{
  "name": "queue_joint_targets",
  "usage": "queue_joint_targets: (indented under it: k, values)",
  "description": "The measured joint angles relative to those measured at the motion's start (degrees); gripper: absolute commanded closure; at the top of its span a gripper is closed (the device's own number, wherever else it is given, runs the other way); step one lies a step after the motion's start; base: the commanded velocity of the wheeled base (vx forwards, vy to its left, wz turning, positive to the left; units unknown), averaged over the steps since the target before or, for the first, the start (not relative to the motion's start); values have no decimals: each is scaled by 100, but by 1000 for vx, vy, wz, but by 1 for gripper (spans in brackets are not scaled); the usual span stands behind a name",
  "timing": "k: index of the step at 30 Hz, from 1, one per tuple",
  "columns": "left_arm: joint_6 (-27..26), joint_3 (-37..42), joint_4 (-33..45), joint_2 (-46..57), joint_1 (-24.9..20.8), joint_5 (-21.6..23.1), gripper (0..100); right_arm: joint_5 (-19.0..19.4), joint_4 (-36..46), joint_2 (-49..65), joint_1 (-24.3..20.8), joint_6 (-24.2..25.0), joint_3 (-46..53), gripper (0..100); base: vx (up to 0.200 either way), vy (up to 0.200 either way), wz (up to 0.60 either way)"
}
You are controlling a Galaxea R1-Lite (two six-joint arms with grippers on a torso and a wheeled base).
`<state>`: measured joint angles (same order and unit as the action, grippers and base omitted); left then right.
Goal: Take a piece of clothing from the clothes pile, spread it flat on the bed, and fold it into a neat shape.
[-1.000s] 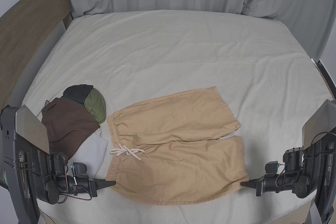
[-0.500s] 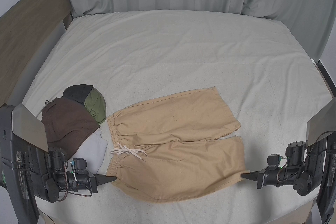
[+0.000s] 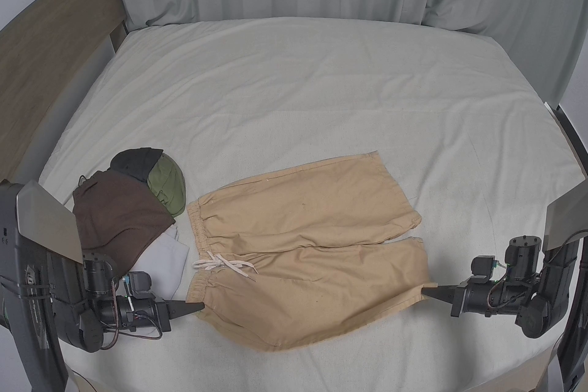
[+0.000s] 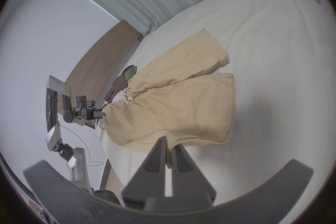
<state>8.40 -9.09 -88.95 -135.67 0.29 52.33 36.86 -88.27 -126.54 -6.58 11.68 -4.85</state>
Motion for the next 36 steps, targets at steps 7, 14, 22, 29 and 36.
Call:
queue_joint_targets:
  k: [7, 14, 22, 29, 36]
  values:
    - [396, -124, 0, 201, -5, -55, 100, -6, -2, 178, 0, 274, -134, 100, 0, 0, 0]
    - [466, -221, 0, 304, 1, -135, 100, -6, -2, 427, 5, 494, -219, 100, 0, 0, 0]
    - [769, -265, 0, 480, -29, -197, 100, -6, -5, 525, 0, 503, -285, 100, 0, 0, 0]
    - [791, -289, 0, 566, -39, -206, 100, -11, -9, 584, 0, 496, -289, 100, 0, 0, 0]
    - [796, -311, 0, 581, -39, -208, 100, -20, -9, 667, 0, 494, -322, 100, 0, 0, 0]
